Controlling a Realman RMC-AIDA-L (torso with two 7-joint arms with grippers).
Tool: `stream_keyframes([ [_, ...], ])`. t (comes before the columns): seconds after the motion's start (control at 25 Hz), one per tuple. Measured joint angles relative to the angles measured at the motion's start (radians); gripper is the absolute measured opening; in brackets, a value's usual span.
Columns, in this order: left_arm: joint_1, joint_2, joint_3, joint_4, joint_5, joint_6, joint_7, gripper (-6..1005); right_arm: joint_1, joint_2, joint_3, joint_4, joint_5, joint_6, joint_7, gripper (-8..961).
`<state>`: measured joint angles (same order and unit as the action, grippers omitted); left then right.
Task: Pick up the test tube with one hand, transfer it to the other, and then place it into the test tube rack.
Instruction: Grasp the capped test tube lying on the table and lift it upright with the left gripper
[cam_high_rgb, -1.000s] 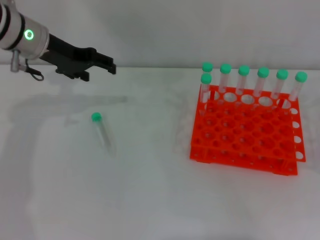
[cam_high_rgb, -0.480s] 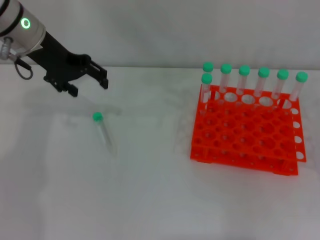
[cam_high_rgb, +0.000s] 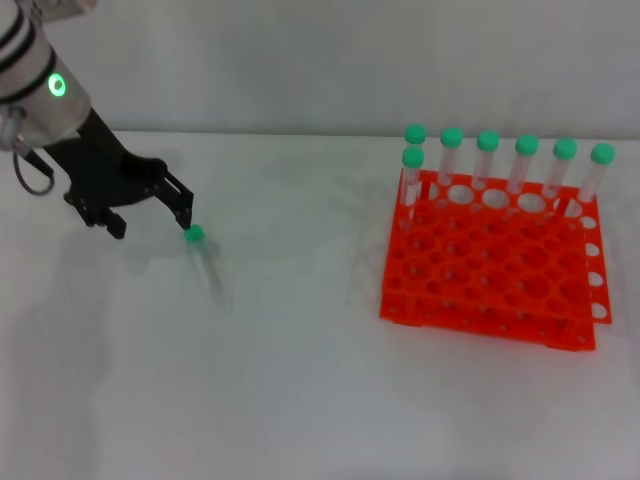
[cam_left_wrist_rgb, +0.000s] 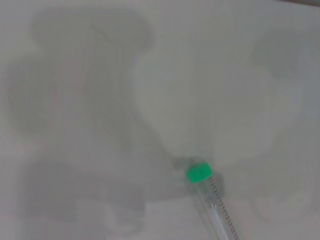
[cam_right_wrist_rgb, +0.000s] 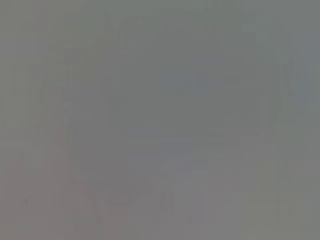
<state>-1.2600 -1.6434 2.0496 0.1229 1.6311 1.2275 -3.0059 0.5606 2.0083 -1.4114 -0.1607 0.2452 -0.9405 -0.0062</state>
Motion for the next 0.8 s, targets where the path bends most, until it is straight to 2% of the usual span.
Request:
stream_keyframes([
  [0.12,0.015,-0.02,-0.009,-0.01,-0.001,-0.024,-0.001,825,0.002,0.0,-0.001,0.0,0.0,0.0,0.0,871],
  [0.28,0.024,-0.06,-0.041,-0.044,-0.003,-0.031,-0.002,821,0.002,0.0,-0.001,0.001,0.0,0.0,0.0,871],
  [0.4,0.026,-0.072,-0.058,-0.068,-0.004,-0.025,-0.002,818,0.002,-0.001,-0.003,0.001,0.0,0.0,0.0,871],
  [0.52,0.046,-0.077,-0.071,-0.104,-0.049,-0.023,-0.003,815,0.002,-0.003,-0.02,0.002,0.0,0.0,0.005,870],
  [0.8,0.106,-0.073,-0.072,-0.106,-0.142,-0.04,-0.003,808,0.002,-0.007,-0.057,-0.001,0.0,0.0,0.001,870],
])
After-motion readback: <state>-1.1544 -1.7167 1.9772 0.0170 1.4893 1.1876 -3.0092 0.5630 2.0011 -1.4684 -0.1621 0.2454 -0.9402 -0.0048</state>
